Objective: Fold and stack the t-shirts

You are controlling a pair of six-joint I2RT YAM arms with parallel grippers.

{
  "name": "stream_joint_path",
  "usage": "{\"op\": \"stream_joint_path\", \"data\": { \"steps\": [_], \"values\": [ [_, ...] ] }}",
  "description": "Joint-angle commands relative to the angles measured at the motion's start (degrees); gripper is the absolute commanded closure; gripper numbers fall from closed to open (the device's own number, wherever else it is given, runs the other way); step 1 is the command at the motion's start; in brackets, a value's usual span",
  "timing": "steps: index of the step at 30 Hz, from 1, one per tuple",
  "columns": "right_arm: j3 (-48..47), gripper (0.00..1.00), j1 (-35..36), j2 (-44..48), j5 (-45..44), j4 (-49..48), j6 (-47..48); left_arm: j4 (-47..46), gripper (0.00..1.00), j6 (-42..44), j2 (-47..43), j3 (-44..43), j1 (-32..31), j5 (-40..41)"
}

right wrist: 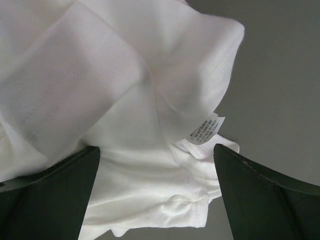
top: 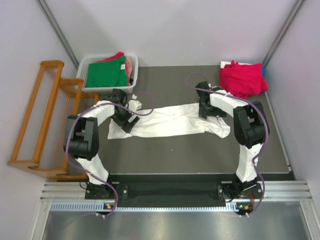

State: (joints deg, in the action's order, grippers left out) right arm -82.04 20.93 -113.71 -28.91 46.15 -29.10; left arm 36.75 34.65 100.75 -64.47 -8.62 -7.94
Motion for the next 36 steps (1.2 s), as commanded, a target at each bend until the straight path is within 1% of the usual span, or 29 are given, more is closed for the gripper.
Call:
{"op": "stream_joint_path", "data": {
  "steps": [1,2,5,9,10,13,17,20,23,24,28,32,36],
  "values": [
    [1.45,0.00,-0.28,-0.11,2.27,-5.46,-1.04,0.58,0.02,0.15,1.64,-9.87,3.34,-2.68],
    [1.36,0.00,-0.27,-0.46,2.19,-5.11,-1.04,1.56,0.02,0.15,1.99,-12.93,4.48,-3.21],
    [0.92,0.00,-0.27,-1.16,2.27,-4.93,-1.13,2.36,0.02,0.41,3.40,-15.77,5.98,-4.27],
    [0.74,0.00,-0.10,-1.78,2.19,-4.49,-0.96,4.11,0.03,0.94,5.51,-17.27,7.04,-5.24],
    [0.65,0.00,-0.01,-1.86,2.01,-4.40,-0.96,5.07,0.03,1.12,5.60,-17.71,7.30,-6.89],
    [0.39,0.00,-0.10,-1.95,1.49,-4.23,-0.69,8.86,0.03,1.73,4.46,-18.50,8.09,-10.50],
    [-0.22,0.00,0.08,-2.57,1.92,-4.05,-0.69,9.57,0.03,2.70,2.88,-17.19,8.18,-10.43],
    [-0.40,0.00,0.25,-2.74,2.10,-4.23,-0.96,8.34,0.03,1.74,3.92,-17.10,8.18,-10.08],
    [-0.31,0.00,0.25,-2.83,2.10,-4.31,-0.96,3.08,0.03,-0.37,5.41,-14.99,8.18,-8.59],
    [-0.31,0.00,0.25,-2.83,2.10,-4.31,-0.96,-0.77,0.03,-1.07,5.77,-14.20,8.18,-7.53],
    [-0.40,0.00,0.34,-2.75,2.27,-4.23,-0.96,-9.31,0.04,-2.49,9.02,-9.02,8.18,-1.56],
    [-0.05,0.00,0.25,-1.87,2.27,-4.23,-0.87,-11.87,0.04,-1.35,11.66,-6.47,8.18,2.31],
    [-0.14,0.00,0.25,-1.34,2.45,-4.49,-0.26,-12.67,0.05,2.25,9.91,-2.43,6.43,6.88]
  ]
}}
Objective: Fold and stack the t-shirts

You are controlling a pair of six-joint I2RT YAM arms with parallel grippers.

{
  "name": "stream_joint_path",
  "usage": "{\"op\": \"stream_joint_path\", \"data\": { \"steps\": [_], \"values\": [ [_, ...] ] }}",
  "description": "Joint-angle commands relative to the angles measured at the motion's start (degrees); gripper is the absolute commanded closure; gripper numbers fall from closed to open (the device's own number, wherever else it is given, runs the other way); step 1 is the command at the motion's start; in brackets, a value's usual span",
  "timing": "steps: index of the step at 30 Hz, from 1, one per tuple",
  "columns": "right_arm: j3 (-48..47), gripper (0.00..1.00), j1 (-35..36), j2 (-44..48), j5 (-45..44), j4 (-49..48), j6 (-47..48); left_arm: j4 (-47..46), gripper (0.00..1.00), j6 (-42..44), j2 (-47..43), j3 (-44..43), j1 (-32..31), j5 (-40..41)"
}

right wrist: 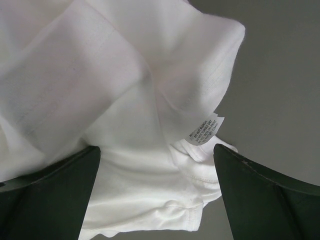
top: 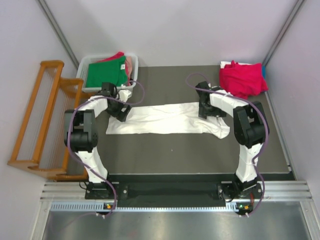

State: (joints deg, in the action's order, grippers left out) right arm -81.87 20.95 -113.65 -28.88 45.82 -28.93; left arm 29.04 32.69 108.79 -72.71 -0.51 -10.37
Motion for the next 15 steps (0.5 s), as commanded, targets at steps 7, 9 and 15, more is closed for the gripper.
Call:
{"op": "stream_joint_path", "data": {
  "steps": [7,9,15],
  "values": [
    [-5.67,0.00,0.32,-6.32,1.64,-1.88,0.71,-5.31,0.04,10.73,-4.81,18.21,-7.57,16.52],
    [-7.60,0.00,0.23,-7.55,1.81,-1.35,0.80,-3.82,0.04,10.73,-5.78,18.48,-7.66,15.56],
    [-10.15,0.00,0.23,-8.79,3.04,-0.65,1.07,0.23,0.04,10.73,-6.75,17.34,-8.36,12.92]
  ]
}}
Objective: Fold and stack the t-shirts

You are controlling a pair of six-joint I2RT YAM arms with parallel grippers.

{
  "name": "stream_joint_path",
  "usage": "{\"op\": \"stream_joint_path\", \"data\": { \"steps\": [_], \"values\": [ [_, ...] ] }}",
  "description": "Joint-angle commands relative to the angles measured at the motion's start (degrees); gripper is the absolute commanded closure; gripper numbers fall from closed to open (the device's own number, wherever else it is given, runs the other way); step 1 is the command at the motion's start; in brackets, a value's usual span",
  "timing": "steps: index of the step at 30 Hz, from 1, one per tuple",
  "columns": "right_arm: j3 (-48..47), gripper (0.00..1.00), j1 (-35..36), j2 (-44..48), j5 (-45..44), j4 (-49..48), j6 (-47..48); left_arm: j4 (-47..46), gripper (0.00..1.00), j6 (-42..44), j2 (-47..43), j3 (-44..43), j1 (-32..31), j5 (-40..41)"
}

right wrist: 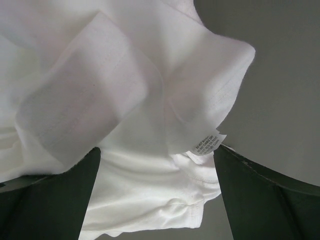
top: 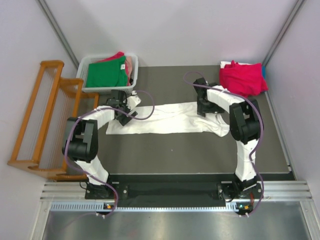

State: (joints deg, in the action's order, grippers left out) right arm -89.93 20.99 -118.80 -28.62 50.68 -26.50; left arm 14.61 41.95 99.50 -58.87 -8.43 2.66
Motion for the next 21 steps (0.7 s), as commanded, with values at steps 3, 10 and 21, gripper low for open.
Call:
{"op": "stream_joint_path", "data": {
  "steps": [3,10,21],
  "values": [
    [-2.62,0.00,0.28,-4.07,3.13,-5.59,-1.27,16.32,0.04,1.73,2.10,3.59,-1.50,-0.89],
    [-6.91,0.00,0.10,-7.57,3.40,-4.45,-0.83,19.84,0.04,1.99,-1.41,6.05,-6.24,-0.90],
    [-13.51,0.00,-0.34,-11.97,5.77,-3.48,0.04,23.00,0.04,-0.64,-5.11,8.95,-13.28,-2.04]
  ]
}}
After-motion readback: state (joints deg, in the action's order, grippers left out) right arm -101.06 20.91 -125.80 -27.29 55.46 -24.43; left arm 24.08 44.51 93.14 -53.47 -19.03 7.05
